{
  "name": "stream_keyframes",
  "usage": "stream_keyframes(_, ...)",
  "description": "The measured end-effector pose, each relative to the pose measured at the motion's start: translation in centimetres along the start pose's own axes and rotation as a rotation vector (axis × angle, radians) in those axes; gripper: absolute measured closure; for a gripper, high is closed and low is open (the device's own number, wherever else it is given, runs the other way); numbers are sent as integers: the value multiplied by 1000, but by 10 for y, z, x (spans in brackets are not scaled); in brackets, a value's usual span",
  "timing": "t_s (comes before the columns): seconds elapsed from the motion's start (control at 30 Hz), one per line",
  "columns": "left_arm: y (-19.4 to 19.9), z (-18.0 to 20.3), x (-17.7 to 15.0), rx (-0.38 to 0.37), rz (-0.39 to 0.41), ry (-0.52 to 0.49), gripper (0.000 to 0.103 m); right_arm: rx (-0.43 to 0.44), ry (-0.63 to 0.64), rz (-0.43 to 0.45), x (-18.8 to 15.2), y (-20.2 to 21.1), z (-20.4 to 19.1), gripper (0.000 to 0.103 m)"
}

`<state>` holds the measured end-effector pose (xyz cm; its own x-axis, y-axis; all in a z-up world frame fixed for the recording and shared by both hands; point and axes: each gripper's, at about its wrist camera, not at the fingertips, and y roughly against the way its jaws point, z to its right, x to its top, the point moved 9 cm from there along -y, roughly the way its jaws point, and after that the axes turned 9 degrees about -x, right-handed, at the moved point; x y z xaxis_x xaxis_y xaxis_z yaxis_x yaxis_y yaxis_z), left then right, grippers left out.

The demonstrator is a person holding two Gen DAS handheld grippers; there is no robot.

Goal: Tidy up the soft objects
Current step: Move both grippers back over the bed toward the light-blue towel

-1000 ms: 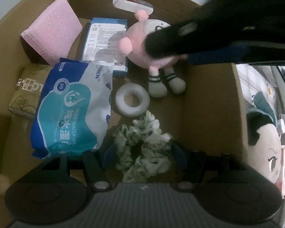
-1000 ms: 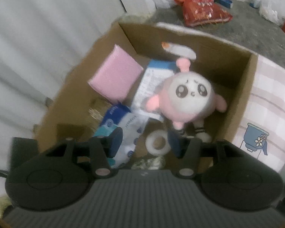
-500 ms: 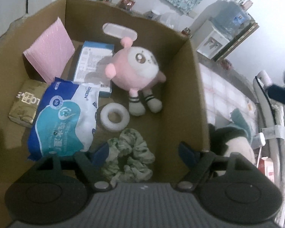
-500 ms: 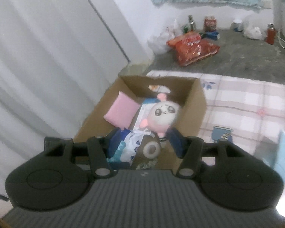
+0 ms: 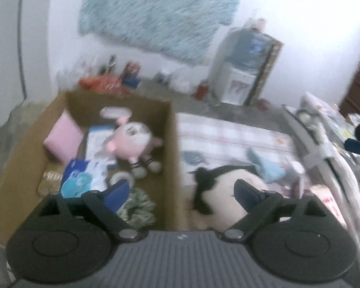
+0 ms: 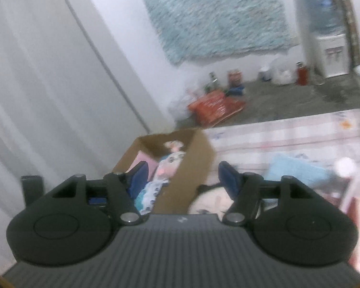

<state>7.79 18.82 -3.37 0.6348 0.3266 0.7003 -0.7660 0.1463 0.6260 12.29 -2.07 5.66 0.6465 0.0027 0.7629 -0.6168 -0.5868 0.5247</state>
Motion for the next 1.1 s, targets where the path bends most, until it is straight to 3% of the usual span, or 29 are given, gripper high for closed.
stream_keyframes(0.23,1,85,-5,-89,28,-199,4,-83,-93,38,-26,60,63,36)
stream_keyframes(0.43,-46,138,1,-135,-37,-257,3,-72,-256,36,-48,50,111,35)
stream_keyframes(0.63,-123,155,5,-82,-117,-289,9,-62,-523,-88,-73,-35,161,35)
stream_keyframes(0.8,-177,143,6,-8,-174,-243,34,-122,-643,-177,-88,-118,192,35)
stream_keyframes(1.1,-199,117,8,-8,-188,-148,37,-179,-776,-280,-105,-231,215,37)
